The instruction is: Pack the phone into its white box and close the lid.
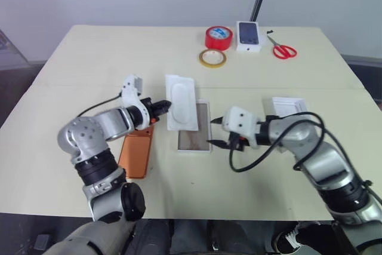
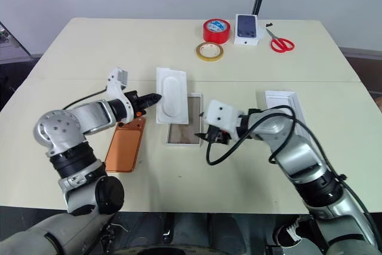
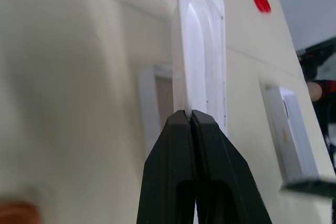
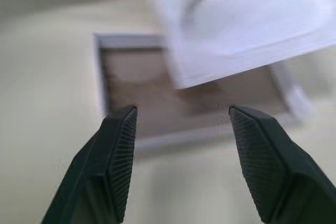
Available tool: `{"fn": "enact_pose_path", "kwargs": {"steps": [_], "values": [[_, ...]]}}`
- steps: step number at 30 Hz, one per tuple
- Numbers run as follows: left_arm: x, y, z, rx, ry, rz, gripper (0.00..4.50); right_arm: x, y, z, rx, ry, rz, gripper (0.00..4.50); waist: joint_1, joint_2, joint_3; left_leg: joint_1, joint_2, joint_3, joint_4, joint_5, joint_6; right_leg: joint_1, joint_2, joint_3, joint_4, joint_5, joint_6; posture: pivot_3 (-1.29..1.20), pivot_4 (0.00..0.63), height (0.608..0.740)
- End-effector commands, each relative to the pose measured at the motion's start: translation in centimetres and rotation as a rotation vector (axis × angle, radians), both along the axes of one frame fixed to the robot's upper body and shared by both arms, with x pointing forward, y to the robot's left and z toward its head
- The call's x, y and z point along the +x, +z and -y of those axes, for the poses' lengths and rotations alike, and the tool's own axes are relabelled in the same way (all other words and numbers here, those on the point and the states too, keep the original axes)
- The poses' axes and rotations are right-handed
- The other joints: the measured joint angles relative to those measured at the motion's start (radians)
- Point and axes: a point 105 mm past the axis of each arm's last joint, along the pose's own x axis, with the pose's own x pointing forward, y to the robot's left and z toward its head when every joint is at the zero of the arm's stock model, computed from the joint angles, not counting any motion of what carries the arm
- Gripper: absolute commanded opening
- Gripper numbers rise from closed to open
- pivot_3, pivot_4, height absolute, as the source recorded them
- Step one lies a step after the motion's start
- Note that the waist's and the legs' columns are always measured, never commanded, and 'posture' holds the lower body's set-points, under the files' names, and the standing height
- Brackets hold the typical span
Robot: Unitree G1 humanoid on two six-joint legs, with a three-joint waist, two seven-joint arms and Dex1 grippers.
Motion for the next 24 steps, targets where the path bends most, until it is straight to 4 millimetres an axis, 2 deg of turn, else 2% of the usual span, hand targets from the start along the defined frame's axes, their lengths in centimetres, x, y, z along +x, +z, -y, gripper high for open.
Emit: {"fn": "enact_pose_path", "kwargs": {"steps": [1,11,14,17,18,20,24], "values": [[-1.0,0.1,1.6,0.011,-0.058,0.027,0.00,-0.1,2.0,0.5,0.054,-0.025,0.052,2.89,-0.002,0.000,0.000,0.000,0.000,0.000,0.000,0.000,0.000,0.000,0.000,0.000,0.000,0.000,0.000,0.00,0.150,0.717],[-2.5,-1.1,2.7,0.034,-0.110,0.004,0.00,0.7,1.9,0.9,0.050,-0.055,0.067,2.89,0.003,0.000,0.000,0.000,0.000,0.000,0.000,0.000,0.000,0.000,0.000,0.001,0.000,0.000,0.000,0.00,0.150,0.717],[-2.9,-1.2,2.9,0.034,-0.123,0.007,0.85,1.1,1.7,0.8,0.044,-0.062,0.069,2.98,0.003,0.000,0.000,0.000,0.000,0.000,0.000,0.001,-0.001,0.000,0.000,0.001,0.000,0.000,0.000,0.00,0.150,0.717],[-2.8,-0.9,2.3,0.040,-0.108,0.015,2.32,1.5,1.5,0.8,0.038,-0.076,0.070,2.98,0.002,0.000,0.000,0.000,0.000,0.000,0.000,0.002,-0.003,0.000,0.000,0.001,0.000,0.000,0.000,0.00,0.150,0.717],[-2.7,-0.6,1.9,0.038,-0.100,0.025,2.89,1.8,1.5,0.7,0.039,-0.079,0.068,2.73,0.002,0.000,0.000,0.000,0.000,0.000,0.000,0.002,-0.003,0.000,0.000,0.001,0.000,0.000,0.000,0.00,0.150,0.717],[-2.4,0.0,1.0,0.041,-0.078,0.046,2.90,2.3,1.5,0.4,0.048,-0.096,0.066,2.18,0.000,0.000,0.000,0.000,0.000,0.000,0.000,0.002,-0.003,0.000,0.000,0.001,0.000,0.000,0.000,0.00,0.150,0.717],[-1.7,1.3,-1.5,0.090,-0.011,0.090,2.90,3.3,1.5,-0.8,0.078,-0.131,0.049,0.14,-0.002,0.000,0.000,0.000,0.000,0.000,0.000,0.002,-0.004,0.000,0.001,0.001,0.000,0.000,0.000,0.00,0.150,0.717]]}}
